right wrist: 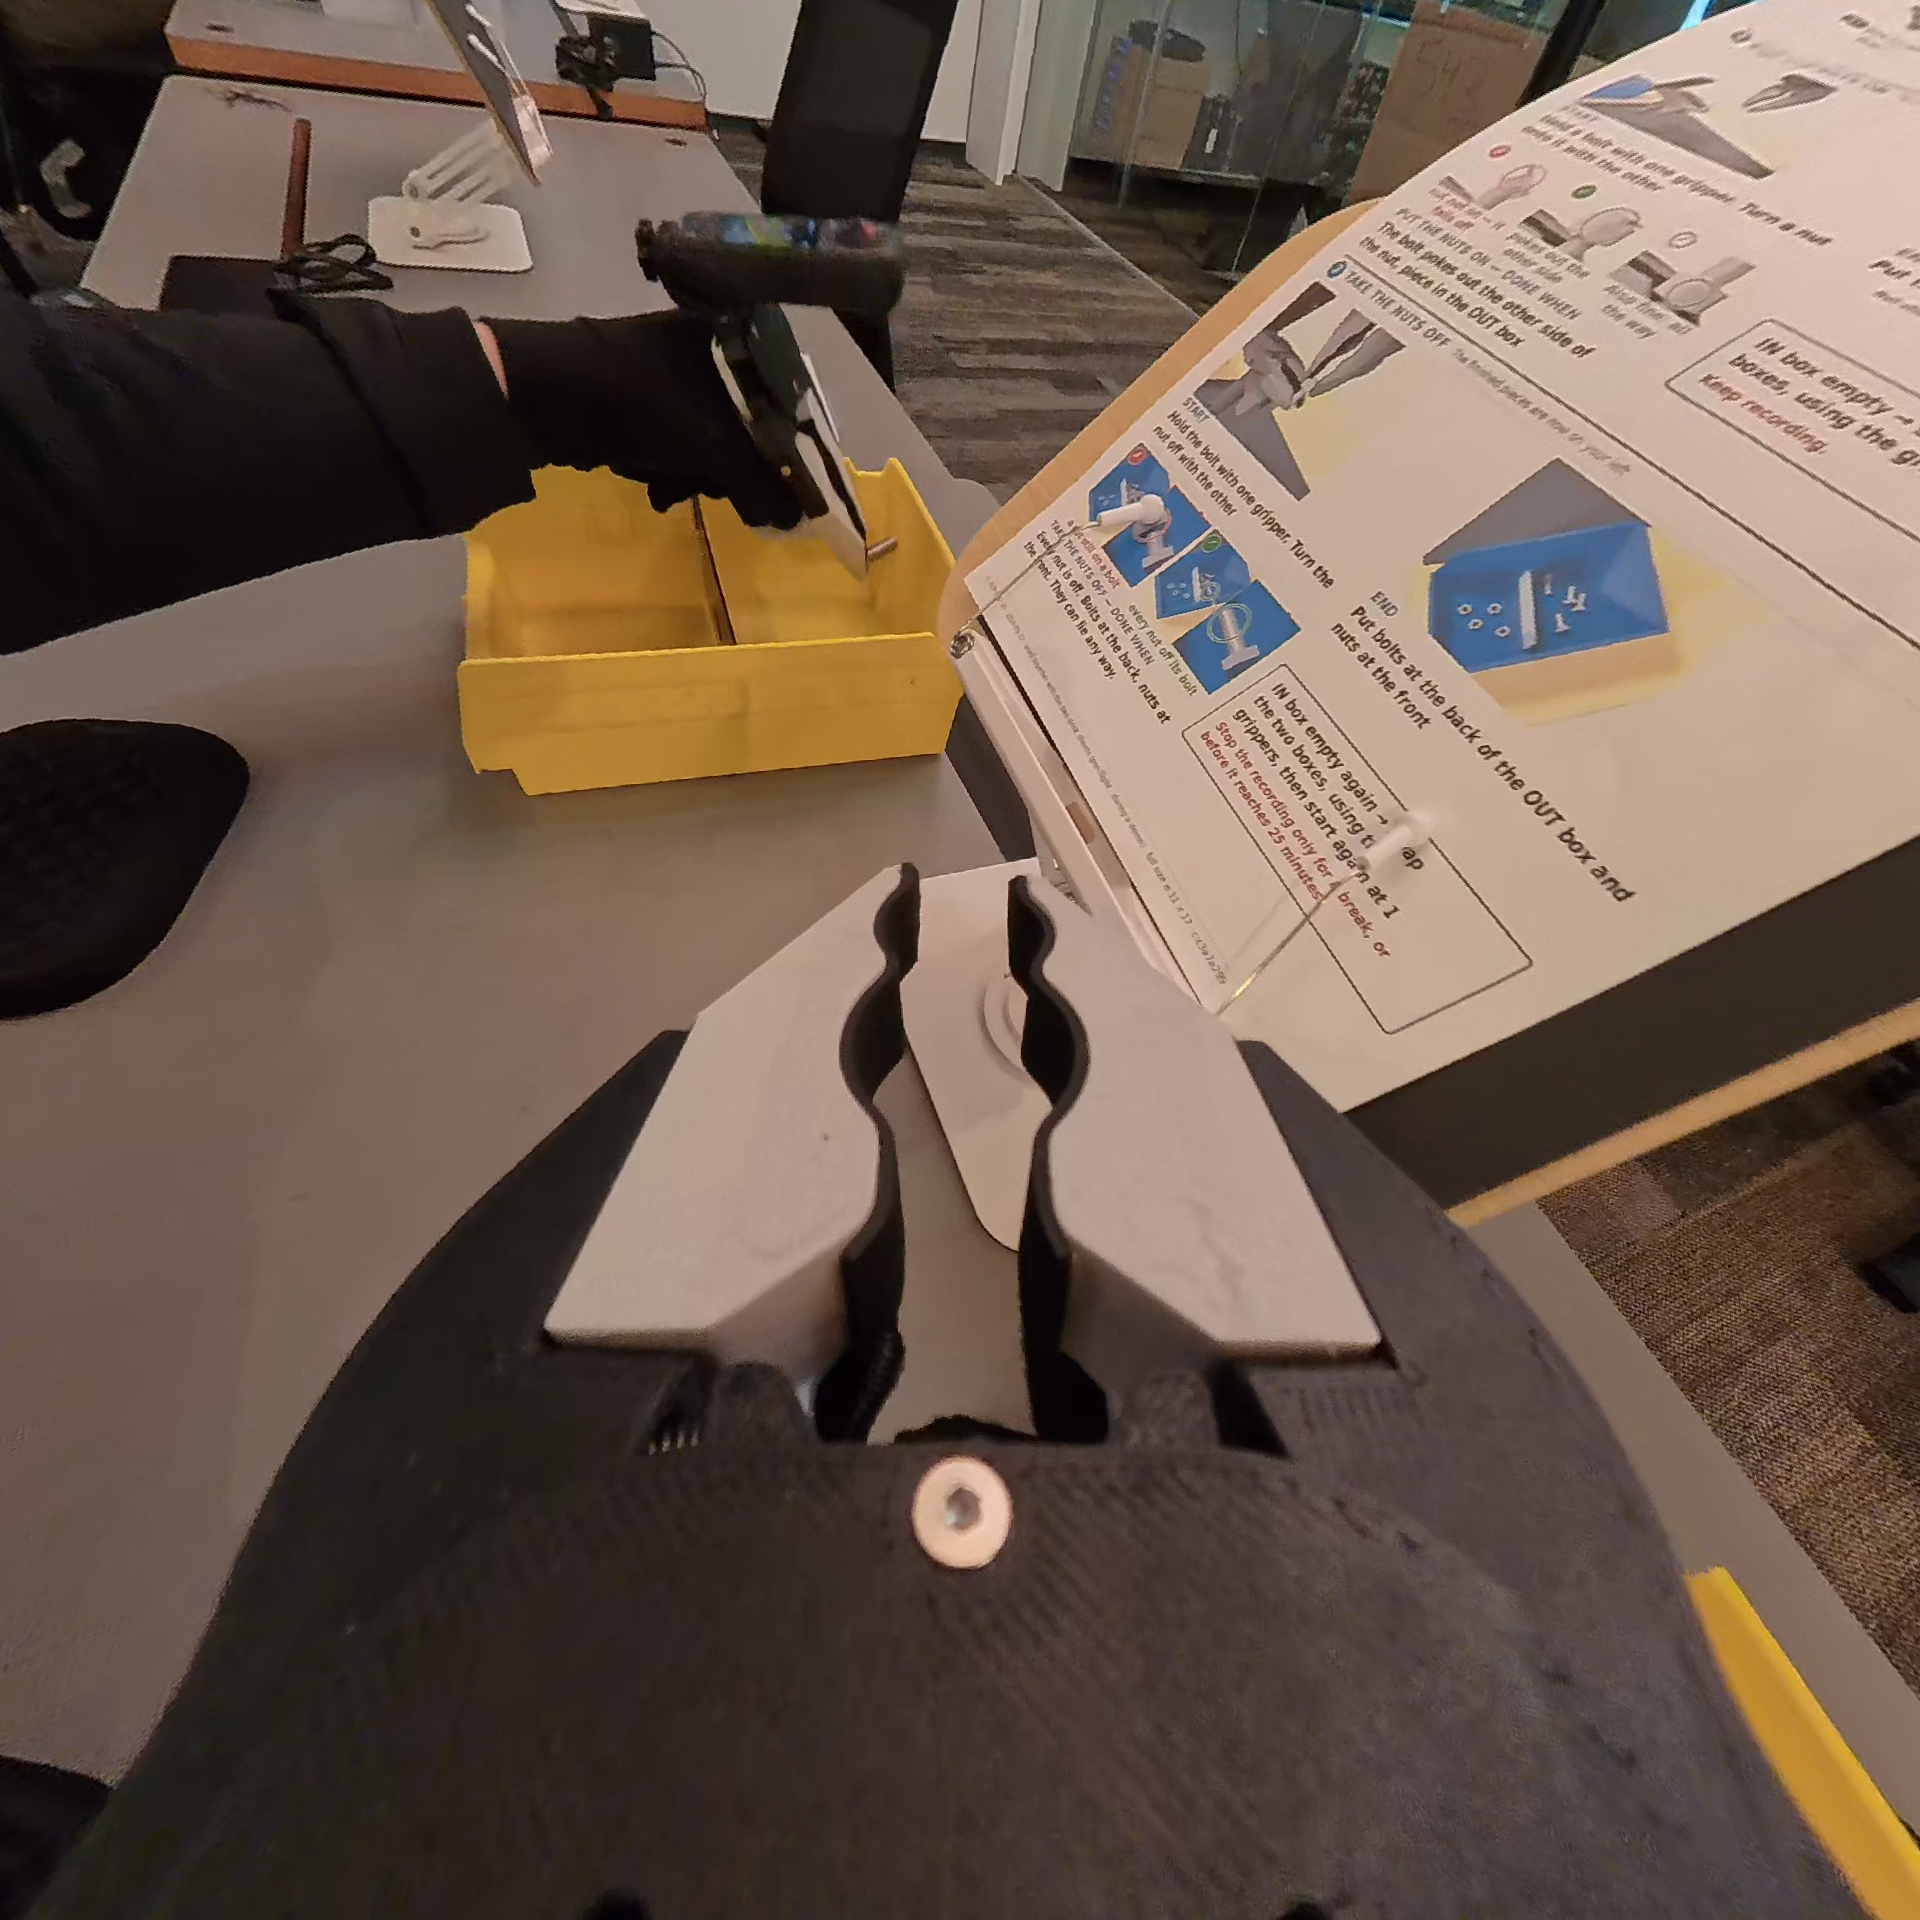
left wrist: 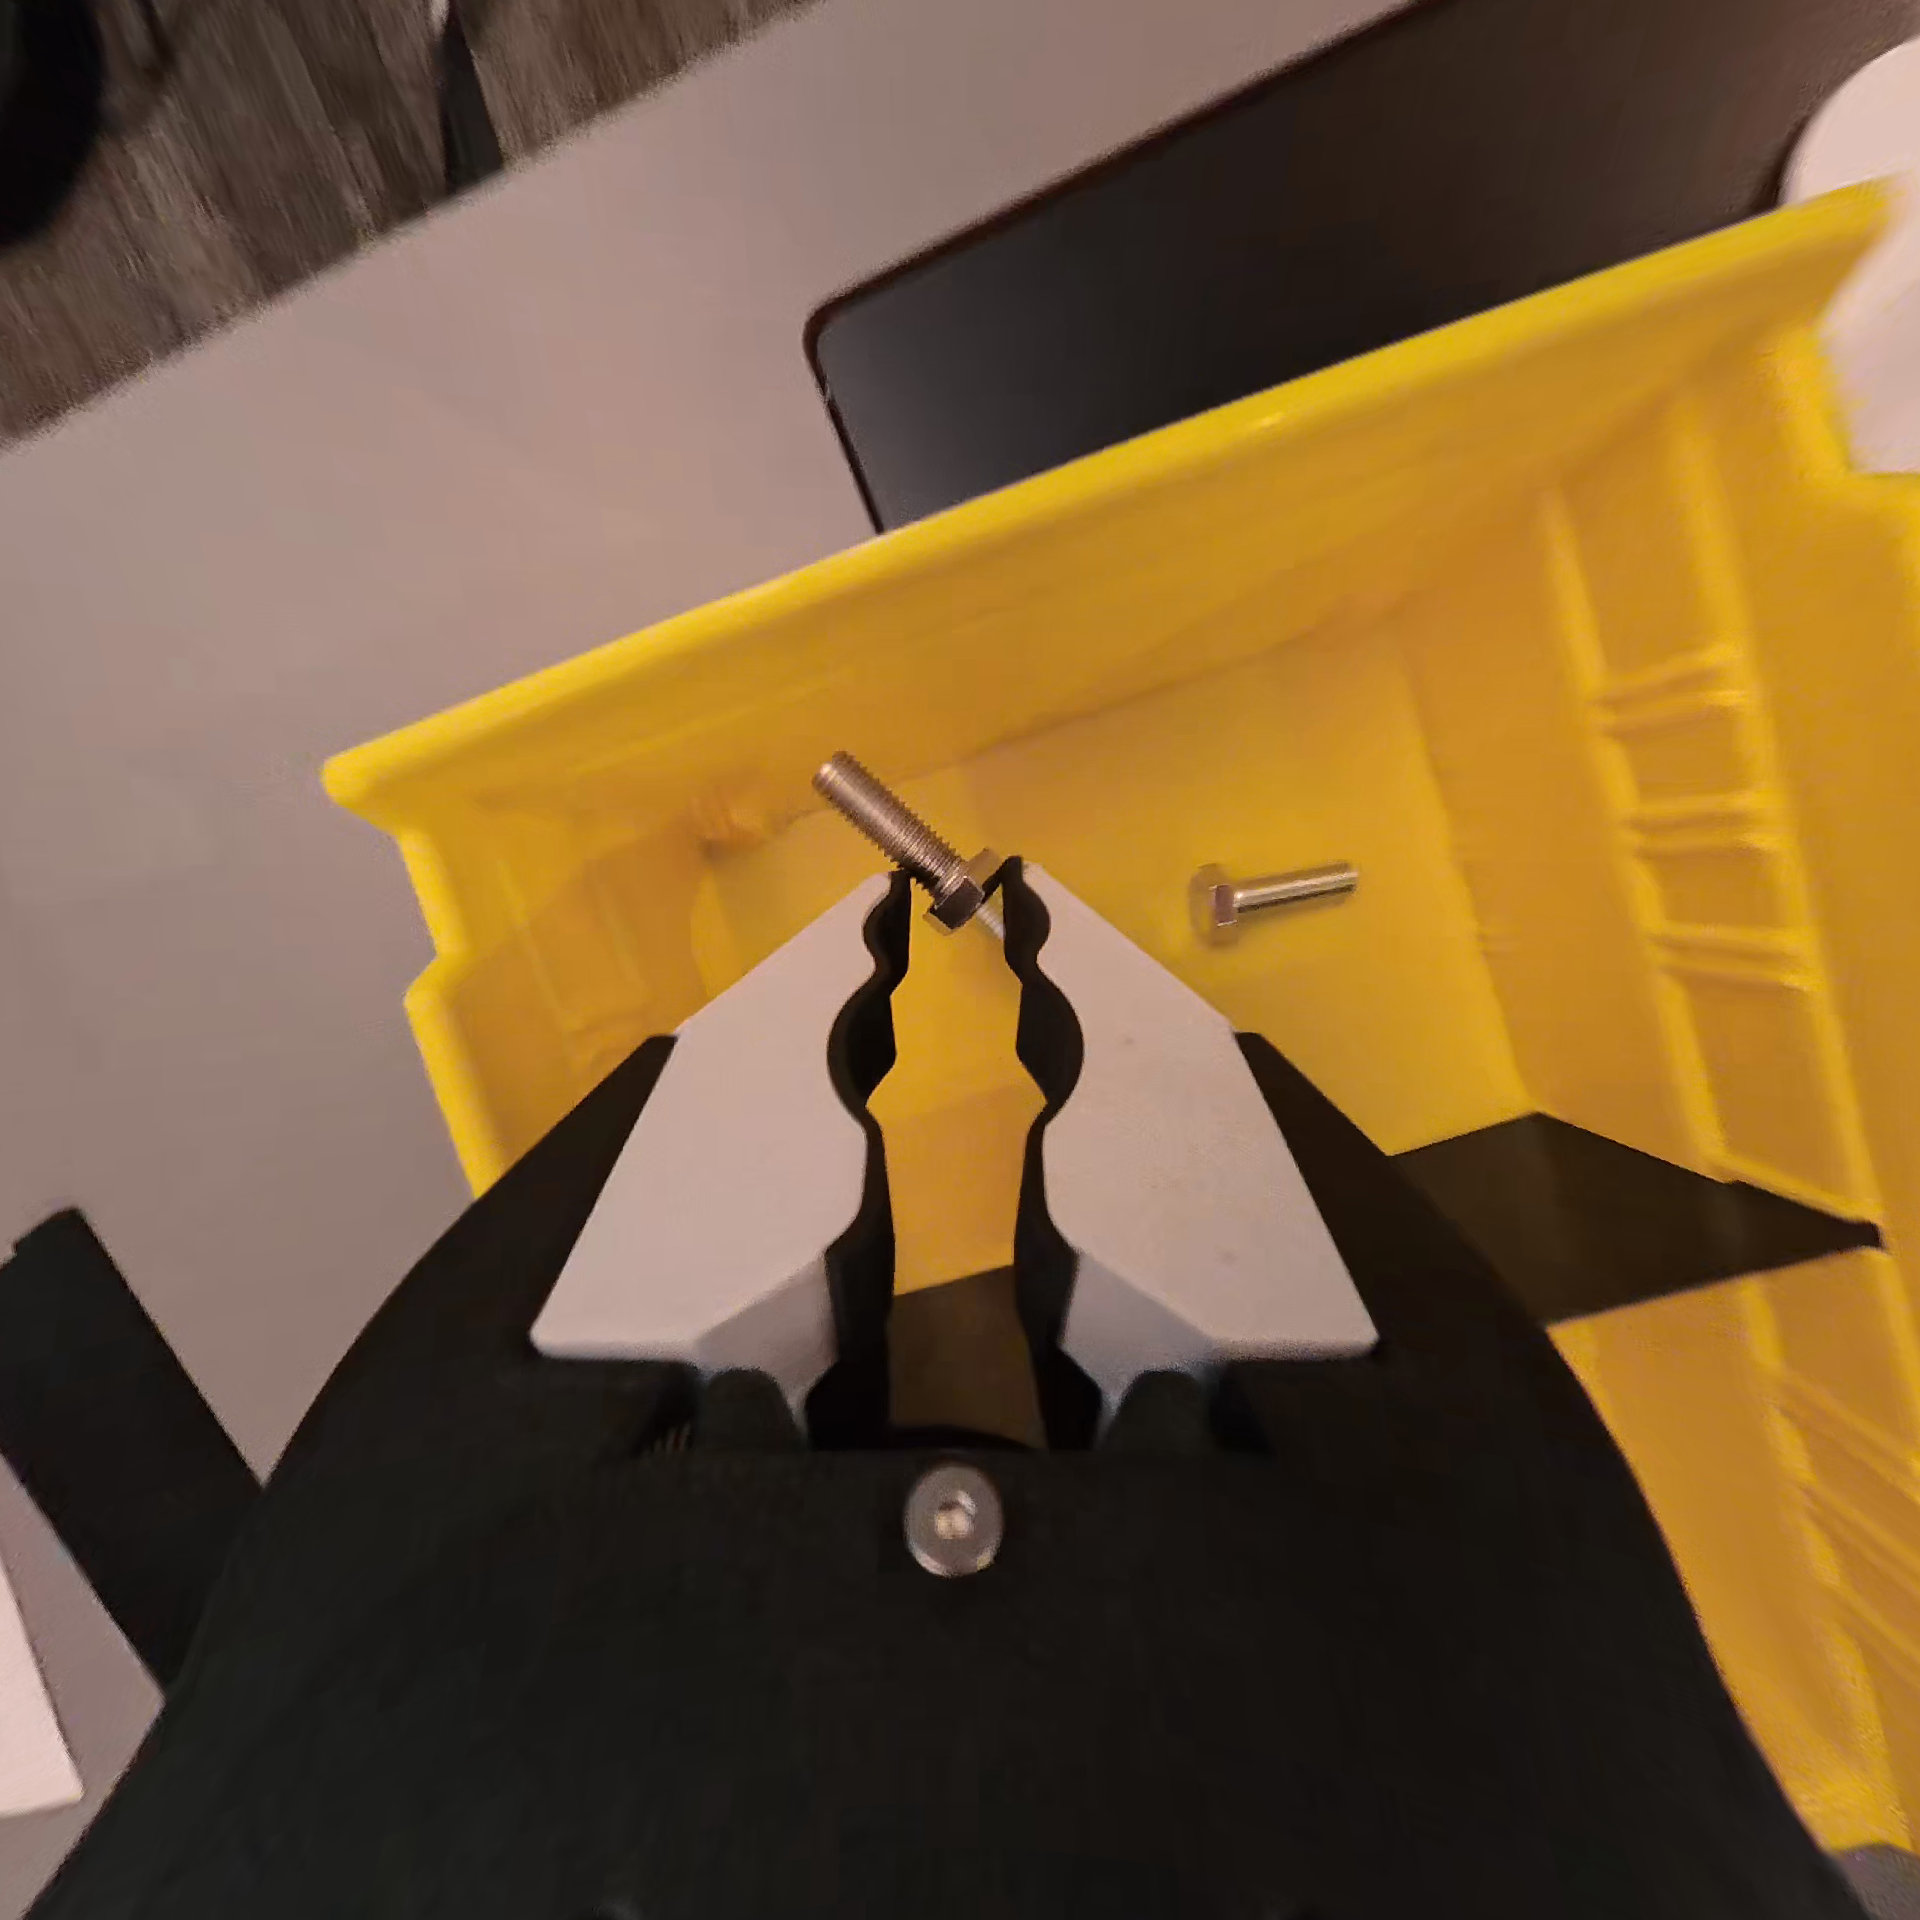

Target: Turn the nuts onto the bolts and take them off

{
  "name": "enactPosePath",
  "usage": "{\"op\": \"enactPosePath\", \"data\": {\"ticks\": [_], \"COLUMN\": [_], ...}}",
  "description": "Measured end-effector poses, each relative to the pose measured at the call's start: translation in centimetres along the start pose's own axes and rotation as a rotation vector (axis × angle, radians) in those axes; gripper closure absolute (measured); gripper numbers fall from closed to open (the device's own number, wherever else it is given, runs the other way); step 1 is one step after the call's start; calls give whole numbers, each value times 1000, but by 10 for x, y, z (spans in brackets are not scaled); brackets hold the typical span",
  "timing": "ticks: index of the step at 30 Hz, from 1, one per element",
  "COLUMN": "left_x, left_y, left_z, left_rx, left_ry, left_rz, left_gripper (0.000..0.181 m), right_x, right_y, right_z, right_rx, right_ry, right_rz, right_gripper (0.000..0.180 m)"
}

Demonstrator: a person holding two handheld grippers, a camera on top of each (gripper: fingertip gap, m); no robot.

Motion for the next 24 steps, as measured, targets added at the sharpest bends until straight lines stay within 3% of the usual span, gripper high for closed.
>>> {"op": "enactPosePath", "data": {"ticks": [7, 10, 16, 19, 24], "left_x": [40, 78, 194, 250, 301], "left_y": [-66, -97, -143, -157, -163], "left_z": [21, 23, 11, -2, -19], "left_rx": [324, 431, 639, 734, 811], "left_ry": [132, 207, 529, 685, 859], "left_rz": [-37, -56, -30, -33, 6], "left_gripper": [164, 164, 164, 164, 165], "right_x": [-19, -30, -47, -54, -58], "right_y": [25, 42, 80, 94, 98], "right_z": [8, 15, 14, 10, 14], "right_rx": [16, 43, 81, 122, 271], "right_ry": [-5, 13, 124, 202, 339], "right_rz": [73, 117, 199, 266, 392], "right_gripper": [163, 160, 152, 149, 144]}}
Point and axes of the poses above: each gripper's, where its closed fingertips meet, y out along the fingers, z out of its top, x = y × z across the jaws, the point moved 2 cm from there along -y, back along the fingers, and after that the axes turned 11 degrees about -y, right-handed, at the moved point
